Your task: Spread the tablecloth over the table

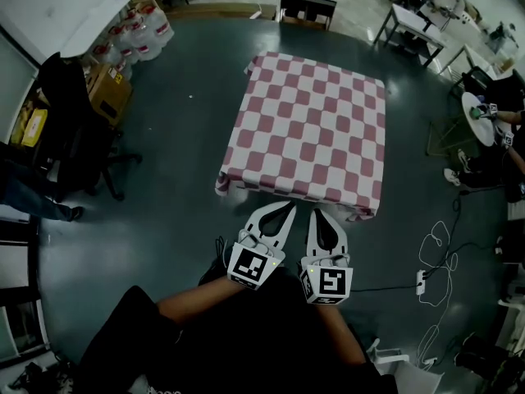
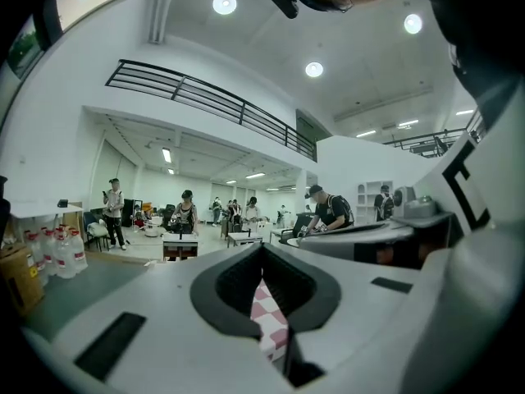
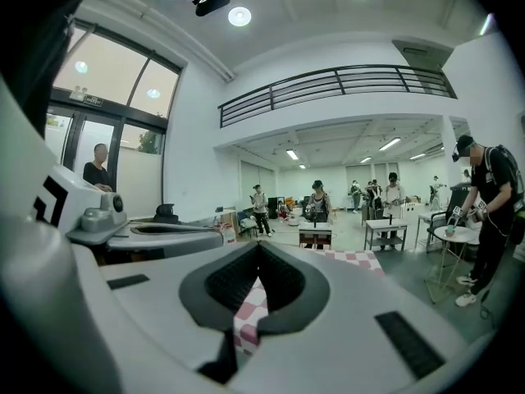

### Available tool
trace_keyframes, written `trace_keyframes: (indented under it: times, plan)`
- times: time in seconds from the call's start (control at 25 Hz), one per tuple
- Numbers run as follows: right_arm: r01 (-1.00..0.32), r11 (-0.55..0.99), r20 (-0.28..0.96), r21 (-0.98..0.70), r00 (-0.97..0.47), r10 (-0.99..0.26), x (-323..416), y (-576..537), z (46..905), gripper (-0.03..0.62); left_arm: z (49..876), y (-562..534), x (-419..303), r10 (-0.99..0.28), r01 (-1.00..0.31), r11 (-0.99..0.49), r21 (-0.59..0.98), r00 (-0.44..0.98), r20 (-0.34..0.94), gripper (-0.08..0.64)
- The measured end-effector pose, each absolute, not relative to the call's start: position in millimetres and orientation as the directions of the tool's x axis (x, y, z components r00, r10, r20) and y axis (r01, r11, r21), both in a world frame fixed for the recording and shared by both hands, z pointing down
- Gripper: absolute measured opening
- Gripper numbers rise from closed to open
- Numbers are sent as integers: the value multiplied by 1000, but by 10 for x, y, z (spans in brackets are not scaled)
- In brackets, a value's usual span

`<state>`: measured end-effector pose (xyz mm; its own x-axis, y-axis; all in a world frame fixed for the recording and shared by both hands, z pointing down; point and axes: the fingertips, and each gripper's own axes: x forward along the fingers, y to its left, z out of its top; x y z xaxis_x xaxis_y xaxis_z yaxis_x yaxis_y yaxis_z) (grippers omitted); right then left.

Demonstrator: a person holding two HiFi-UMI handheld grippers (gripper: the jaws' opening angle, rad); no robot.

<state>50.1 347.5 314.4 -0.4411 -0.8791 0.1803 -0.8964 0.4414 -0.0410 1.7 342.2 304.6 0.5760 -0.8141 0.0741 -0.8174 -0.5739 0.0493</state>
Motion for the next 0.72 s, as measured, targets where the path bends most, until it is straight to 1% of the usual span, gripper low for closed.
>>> trace_keyframes:
  times: [0.44,0.72]
  plan:
    - [-885,462,190,-47,-462,-866,569,3646,3229,17,3133,3580,137,-821,-825,-564,31,564,87,17]
    - [-881,469,196,-58,-471,-860,555,3651,3283,17,3111,3582,137,-821,-826,-562,46,564,87,17]
